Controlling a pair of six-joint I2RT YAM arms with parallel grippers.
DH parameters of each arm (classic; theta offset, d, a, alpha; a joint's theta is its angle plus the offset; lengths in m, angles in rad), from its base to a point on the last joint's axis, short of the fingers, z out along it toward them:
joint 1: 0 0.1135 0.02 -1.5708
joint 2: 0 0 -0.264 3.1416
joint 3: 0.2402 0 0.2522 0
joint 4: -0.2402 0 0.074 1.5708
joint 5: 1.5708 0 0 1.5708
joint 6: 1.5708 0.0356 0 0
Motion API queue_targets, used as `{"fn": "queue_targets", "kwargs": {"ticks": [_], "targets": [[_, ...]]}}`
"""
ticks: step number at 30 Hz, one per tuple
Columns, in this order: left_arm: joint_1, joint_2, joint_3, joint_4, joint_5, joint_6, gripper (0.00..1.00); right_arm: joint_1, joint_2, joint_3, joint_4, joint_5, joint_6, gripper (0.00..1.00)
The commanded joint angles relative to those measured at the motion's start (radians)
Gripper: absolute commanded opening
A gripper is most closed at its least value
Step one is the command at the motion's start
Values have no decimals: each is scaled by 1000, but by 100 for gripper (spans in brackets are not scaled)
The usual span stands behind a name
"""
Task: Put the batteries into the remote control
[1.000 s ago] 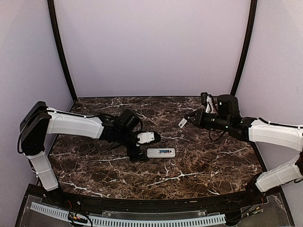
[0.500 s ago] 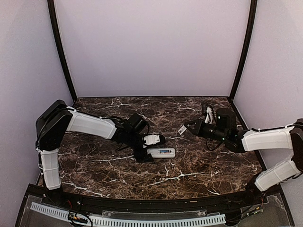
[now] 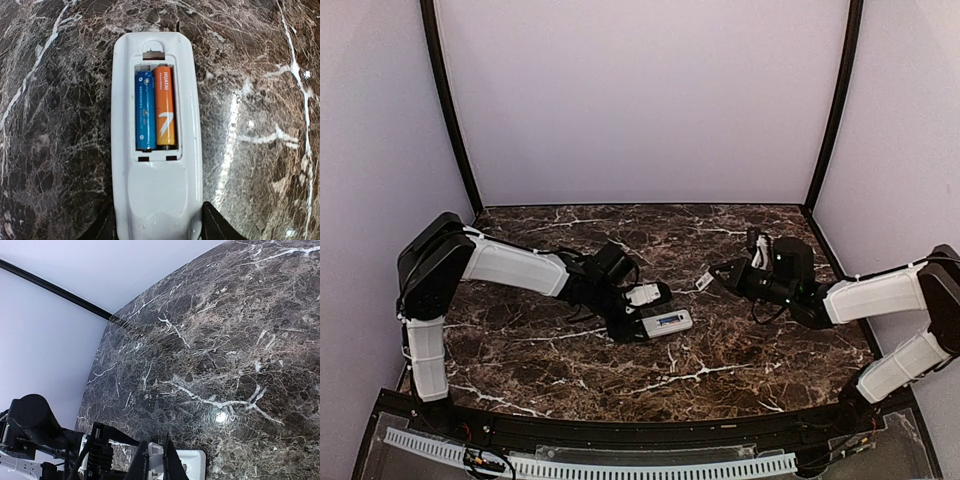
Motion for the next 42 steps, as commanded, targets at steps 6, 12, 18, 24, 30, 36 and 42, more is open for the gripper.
{"fn": "queue_targets", "kwargs": {"ticks": [6,12,18,24,30,36,42], "targets": [[-74,23,-38,-60,-29,-244,54,33,15,-15,21,2,61,0],[-100,23,-49,-38,-48,-340,58,83,10,-36,21,39,69,0],[-158,20,-71,-23,-102,-393,66,130,28,-71,78,62,90,0],[-161,-20,-111,-40,-152,-426,66,185,38,-81,93,92,89,0],[-166,-27,-114,-37,-156,-461,69,193,63,-88,138,58,19,0],[-166,-28,-148,8,-198,-516,68,159,164,-52,237,-72,-85,0],[-166,-26,-175,54,-211,-517,63,118,332,8,378,-246,-53,0]]}}
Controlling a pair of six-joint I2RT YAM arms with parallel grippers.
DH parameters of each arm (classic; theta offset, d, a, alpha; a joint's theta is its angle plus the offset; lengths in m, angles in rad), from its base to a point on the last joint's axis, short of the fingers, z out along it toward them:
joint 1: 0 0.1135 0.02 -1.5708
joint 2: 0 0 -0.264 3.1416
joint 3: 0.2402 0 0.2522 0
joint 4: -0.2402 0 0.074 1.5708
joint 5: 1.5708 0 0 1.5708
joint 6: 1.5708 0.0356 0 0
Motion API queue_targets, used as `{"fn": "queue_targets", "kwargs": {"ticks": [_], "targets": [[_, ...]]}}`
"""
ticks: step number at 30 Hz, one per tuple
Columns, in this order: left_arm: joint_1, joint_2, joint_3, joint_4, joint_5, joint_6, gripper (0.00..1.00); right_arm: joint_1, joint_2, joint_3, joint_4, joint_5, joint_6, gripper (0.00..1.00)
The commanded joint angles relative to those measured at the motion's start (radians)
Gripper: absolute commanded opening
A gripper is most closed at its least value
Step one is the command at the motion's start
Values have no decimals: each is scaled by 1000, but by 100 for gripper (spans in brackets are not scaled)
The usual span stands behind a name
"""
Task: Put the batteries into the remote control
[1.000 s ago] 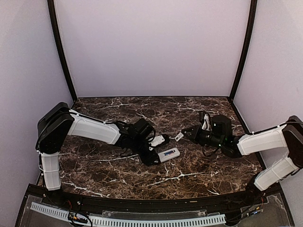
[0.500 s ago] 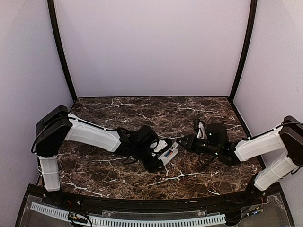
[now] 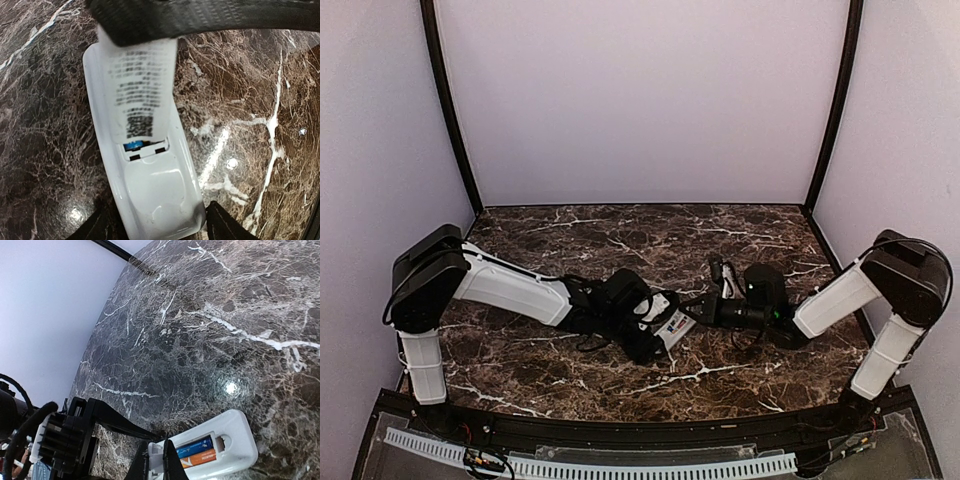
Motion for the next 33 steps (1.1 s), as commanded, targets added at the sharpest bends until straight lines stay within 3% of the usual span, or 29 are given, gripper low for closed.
{"fn": "queue_targets", "kwargs": {"ticks": [1,15,33], "targets": [[0,22,-69,-105,-19,-32,63,-25,94,55,143,-130,-7,0],[0,56,-51,-115,5,-20,62,-28,41,30,31,-91,-40,0],[0,63,-39,-128,1,-21,62,-35,100,7,60,-85,-64,0]]}}
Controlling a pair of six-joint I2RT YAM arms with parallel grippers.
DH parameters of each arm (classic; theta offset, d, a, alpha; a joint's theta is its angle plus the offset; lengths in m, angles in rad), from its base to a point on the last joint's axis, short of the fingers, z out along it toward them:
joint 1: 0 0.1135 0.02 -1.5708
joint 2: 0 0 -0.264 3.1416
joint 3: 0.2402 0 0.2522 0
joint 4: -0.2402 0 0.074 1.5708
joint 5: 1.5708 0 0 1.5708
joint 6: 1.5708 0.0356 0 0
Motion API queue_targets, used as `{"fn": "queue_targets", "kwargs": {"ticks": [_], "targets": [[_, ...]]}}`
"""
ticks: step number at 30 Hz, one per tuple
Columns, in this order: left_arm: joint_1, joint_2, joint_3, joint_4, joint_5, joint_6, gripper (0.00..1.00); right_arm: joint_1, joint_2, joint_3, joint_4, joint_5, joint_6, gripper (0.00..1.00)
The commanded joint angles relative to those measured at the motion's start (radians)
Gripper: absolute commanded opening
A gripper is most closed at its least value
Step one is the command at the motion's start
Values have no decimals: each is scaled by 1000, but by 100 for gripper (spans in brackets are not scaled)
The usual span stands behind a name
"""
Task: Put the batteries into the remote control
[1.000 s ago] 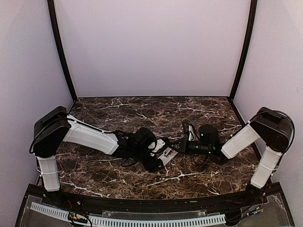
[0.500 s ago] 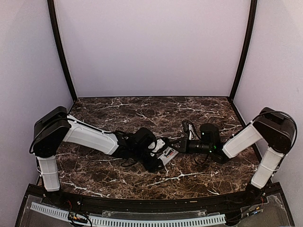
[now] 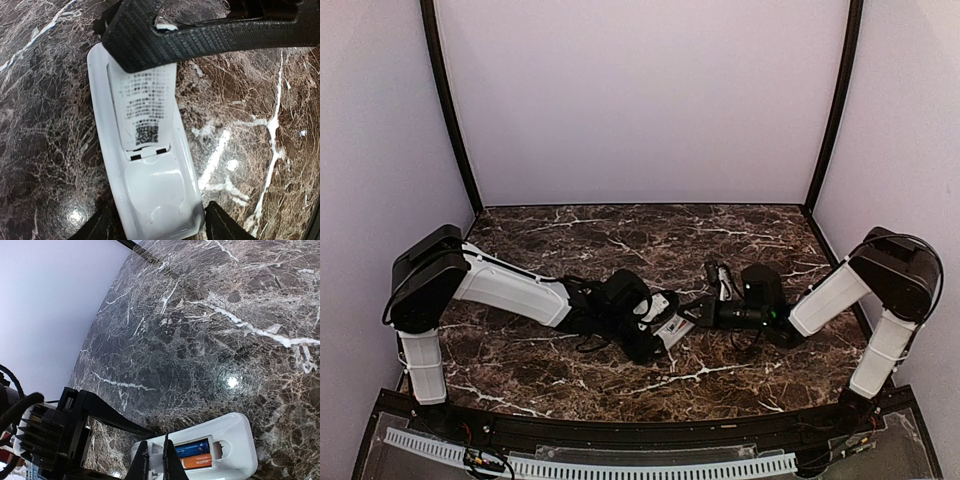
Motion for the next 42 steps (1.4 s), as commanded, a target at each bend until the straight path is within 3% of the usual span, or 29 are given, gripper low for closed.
{"fn": "queue_targets", "kwargs": {"ticks": [1,11,23,42], "targets": [[0,66,-26,-158,-3,-17,62,-9,30,-20,29,8,-16,0],[0,73,-18,-164,-3,-14,62,-13,67,-18,62,-5,-11,0],[0,73,-18,-164,-6,-12,62,-37,42,11,-81,-56,-59,0],[0,78,-13,-170,-9,-11,62,-60,58,33,-107,-72,-72,0]]}}
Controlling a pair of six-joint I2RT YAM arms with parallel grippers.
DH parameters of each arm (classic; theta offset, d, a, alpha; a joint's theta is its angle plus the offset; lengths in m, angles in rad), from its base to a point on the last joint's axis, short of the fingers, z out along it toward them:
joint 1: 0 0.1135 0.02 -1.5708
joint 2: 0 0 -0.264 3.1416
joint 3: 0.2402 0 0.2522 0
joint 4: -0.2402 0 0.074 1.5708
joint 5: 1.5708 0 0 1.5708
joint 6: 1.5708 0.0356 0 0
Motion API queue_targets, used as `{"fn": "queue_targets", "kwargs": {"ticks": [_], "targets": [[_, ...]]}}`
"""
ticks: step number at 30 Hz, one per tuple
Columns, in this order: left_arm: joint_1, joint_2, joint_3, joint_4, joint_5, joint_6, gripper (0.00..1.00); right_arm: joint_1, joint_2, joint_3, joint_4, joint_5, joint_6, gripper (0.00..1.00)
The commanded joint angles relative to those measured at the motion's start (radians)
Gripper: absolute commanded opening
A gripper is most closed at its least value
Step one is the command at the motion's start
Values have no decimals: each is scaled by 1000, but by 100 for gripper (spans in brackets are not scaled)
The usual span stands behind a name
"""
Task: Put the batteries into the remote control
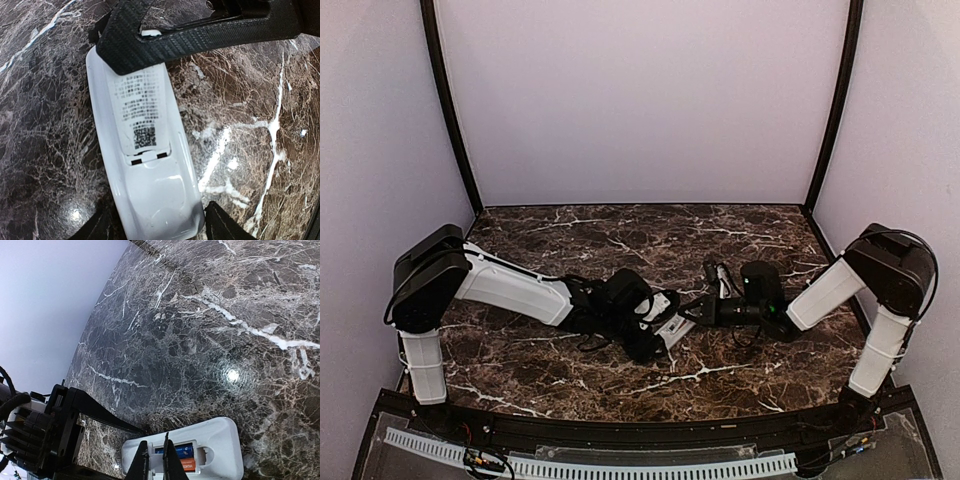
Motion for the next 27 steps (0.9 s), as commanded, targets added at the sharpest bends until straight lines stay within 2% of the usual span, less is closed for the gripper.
{"fn": "queue_targets", "kwargs": {"ticks": [1,27], "targets": [[0,70,-31,-154,-8,-12,62,-13,13,-2,-59,-1,-23,0],[0,79,-18,-166,-7,1,62,-31,42,-18,-13,21,2,0]]}}
